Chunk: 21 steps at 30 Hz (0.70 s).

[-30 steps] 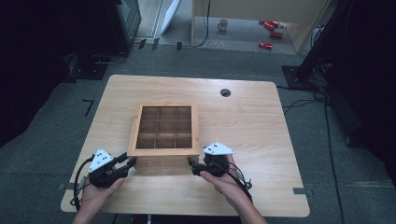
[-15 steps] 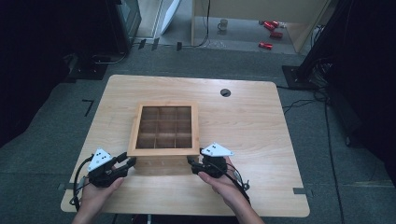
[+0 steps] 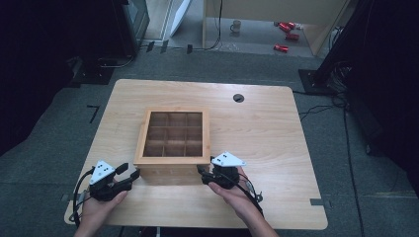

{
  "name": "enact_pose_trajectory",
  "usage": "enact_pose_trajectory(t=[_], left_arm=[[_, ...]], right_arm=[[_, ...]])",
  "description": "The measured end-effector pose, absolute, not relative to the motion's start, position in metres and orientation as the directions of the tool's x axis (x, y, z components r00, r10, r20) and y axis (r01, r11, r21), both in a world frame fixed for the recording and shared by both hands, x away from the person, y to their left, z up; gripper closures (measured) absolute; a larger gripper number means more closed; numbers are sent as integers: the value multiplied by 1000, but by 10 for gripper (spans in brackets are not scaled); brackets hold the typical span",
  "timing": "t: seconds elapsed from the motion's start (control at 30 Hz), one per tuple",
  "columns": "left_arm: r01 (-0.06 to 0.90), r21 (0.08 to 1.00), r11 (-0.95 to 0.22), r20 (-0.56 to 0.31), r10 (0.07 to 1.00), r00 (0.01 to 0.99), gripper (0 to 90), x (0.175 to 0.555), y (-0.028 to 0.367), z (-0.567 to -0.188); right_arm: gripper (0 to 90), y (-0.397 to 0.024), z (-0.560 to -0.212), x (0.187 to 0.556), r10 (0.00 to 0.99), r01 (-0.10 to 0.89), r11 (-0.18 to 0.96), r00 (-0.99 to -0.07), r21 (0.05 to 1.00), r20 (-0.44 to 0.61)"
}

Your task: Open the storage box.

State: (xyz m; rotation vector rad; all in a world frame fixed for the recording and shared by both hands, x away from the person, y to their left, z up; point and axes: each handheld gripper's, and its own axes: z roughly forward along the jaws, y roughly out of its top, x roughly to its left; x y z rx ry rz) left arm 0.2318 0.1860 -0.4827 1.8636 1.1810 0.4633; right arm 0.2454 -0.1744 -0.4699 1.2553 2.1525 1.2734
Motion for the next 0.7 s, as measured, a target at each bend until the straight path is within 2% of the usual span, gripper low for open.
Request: enact_pose_trajectory(t=[0.03, 0.07, 0.2, 0.43, 0.6, 0.7], left_arm=[[567, 803, -184, -137, 868, 477, 415, 233, 188, -485], [603, 776, -183, -144, 880, 452, 316, 236, 190, -490], [657, 723, -213, -126, 895, 428, 205, 240, 192, -499], [682, 680, -269, -79, 898, 433, 174, 242, 190, -510], [649, 693, -313, 2, 901, 433, 168, 240, 183, -515], [634, 706, -317, 14, 900, 435, 150, 240, 182, -517]], right_arm=[[454, -175, -470, 246, 822, 513, 210, -554, 833, 134], [453, -174, -468, 246, 822, 512, 213, -555, 832, 131], [448, -174, -463, 246, 820, 501, 218, -560, 837, 121], [406, -176, -450, 249, 817, 480, 220, -566, 849, 108], [376, -177, -437, 252, 817, 462, 220, -568, 859, 97], [364, -177, -428, 255, 817, 448, 220, -571, 866, 87]])
